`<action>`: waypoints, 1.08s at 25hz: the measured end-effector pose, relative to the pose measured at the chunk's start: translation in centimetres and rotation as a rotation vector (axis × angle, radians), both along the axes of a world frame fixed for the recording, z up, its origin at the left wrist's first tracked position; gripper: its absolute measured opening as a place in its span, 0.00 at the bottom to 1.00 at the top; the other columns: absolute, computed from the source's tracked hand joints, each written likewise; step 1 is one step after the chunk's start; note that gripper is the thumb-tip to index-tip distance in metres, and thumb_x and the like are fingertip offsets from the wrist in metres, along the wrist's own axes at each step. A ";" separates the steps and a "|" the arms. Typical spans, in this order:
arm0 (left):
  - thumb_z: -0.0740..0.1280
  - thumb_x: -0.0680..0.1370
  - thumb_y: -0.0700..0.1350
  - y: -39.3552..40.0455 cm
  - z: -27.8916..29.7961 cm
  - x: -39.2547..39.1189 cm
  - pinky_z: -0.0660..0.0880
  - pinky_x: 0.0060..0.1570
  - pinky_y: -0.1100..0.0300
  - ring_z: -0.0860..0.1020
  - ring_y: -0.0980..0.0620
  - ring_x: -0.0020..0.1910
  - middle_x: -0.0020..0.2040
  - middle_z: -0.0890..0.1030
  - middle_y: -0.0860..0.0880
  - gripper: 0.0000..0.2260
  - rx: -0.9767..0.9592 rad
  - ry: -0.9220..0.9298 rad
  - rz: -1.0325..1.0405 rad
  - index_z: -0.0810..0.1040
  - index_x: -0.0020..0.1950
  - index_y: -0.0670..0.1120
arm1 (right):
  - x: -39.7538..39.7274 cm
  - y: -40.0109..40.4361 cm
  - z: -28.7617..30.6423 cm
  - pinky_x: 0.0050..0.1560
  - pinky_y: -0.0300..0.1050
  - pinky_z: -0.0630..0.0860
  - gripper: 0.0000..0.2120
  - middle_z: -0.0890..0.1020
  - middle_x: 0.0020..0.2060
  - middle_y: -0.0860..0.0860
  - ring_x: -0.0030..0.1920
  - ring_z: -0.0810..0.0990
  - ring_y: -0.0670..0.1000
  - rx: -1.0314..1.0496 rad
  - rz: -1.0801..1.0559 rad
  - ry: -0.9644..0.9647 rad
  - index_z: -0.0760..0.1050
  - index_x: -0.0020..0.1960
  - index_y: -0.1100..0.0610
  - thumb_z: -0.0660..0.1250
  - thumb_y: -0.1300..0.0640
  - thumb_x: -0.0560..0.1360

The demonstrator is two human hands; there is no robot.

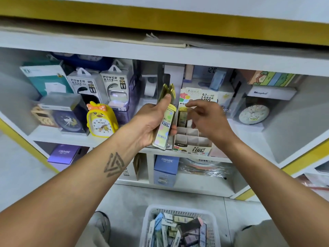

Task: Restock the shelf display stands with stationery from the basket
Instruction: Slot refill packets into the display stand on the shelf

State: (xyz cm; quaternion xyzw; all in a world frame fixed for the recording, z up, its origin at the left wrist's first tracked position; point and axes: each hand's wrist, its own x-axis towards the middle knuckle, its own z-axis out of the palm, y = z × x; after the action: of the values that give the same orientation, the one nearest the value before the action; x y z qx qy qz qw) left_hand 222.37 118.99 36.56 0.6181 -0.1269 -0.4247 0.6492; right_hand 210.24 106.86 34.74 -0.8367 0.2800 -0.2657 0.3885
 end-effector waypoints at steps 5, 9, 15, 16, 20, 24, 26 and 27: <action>0.68 0.79 0.55 -0.8 0.1 -1.0 0.78 0.27 0.55 0.79 0.44 0.24 0.30 0.81 0.41 0.19 -0.028 -0.013 -0.012 0.79 0.47 0.38 | -0.4 2.5 1.9 0.31 0.38 0.72 0.07 0.83 0.36 0.52 0.36 0.79 0.49 0.480 0.186 -0.066 0.83 0.45 0.58 0.75 0.54 0.74; 0.67 0.79 0.54 -1.1 -0.2 -1.4 0.81 0.33 0.48 0.84 0.43 0.33 0.38 0.85 0.40 0.15 -0.071 0.014 -0.040 0.82 0.46 0.43 | -0.5 2.4 2.2 0.33 0.41 0.71 0.05 0.83 0.36 0.55 0.36 0.77 0.52 0.666 0.140 -0.182 0.80 0.41 0.61 0.74 0.64 0.74; 0.62 0.81 0.57 -0.7 0.3 -0.1 0.79 0.29 0.56 0.75 0.50 0.23 0.27 0.78 0.47 0.16 0.036 -0.138 0.074 0.74 0.49 0.45 | -1.0 -0.6 2.9 0.36 0.49 0.80 0.11 0.82 0.36 0.57 0.33 0.81 0.52 0.105 -0.080 -0.167 0.75 0.54 0.59 0.74 0.60 0.75; 0.61 0.82 0.57 -0.5 0.5 0.2 0.78 0.27 0.58 0.74 0.50 0.22 0.28 0.78 0.47 0.16 0.050 -0.149 0.088 0.73 0.52 0.44 | -1.1 -1.0 2.7 0.39 0.50 0.81 0.11 0.81 0.36 0.53 0.35 0.82 0.52 -0.050 -0.135 -0.127 0.75 0.55 0.55 0.74 0.58 0.76; 0.61 0.82 0.55 0.0 1.1 0.6 0.74 0.23 0.61 0.76 0.48 0.22 0.33 0.80 0.42 0.19 0.005 -0.095 0.079 0.72 0.62 0.39 | -0.5 -1.2 1.3 0.40 0.45 0.77 0.10 0.79 0.36 0.44 0.36 0.79 0.48 -0.430 -0.166 -0.103 0.76 0.55 0.52 0.73 0.55 0.76; 0.62 0.82 0.53 0.2 1.5 0.4 0.74 0.24 0.61 0.77 0.47 0.23 0.32 0.79 0.42 0.21 -0.040 -0.082 0.047 0.72 0.64 0.37 | 0.3 -1.2 -0.6 0.37 0.50 0.77 0.08 0.83 0.39 0.52 0.36 0.79 0.54 -0.543 -0.070 -0.112 0.75 0.54 0.55 0.71 0.57 0.78; 0.62 0.82 0.53 0.3 1.6 0.0 0.75 0.24 0.60 0.77 0.46 0.24 0.33 0.79 0.41 0.19 -0.043 -0.069 0.025 0.73 0.62 0.37 | 0.4 -1.3 -1.4 0.38 0.52 0.77 0.06 0.83 0.39 0.55 0.36 0.79 0.56 -0.544 -0.046 -0.066 0.76 0.55 0.57 0.70 0.60 0.78; 0.62 0.82 0.53 0.3 1.6 -0.2 0.76 0.25 0.60 0.78 0.45 0.25 0.35 0.80 0.41 0.19 -0.042 -0.055 0.013 0.74 0.61 0.38 | 0.4 -1.3 -1.7 0.39 0.53 0.77 0.04 0.83 0.39 0.56 0.37 0.79 0.58 -0.552 -0.029 -0.037 0.77 0.53 0.59 0.68 0.62 0.79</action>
State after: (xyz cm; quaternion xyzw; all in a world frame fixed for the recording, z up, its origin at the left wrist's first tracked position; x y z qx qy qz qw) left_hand 222.19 119.33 38.15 0.6165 -0.1493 -0.4005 0.6612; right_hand 210.64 105.57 33.01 -0.9018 0.2020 -0.3527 0.1467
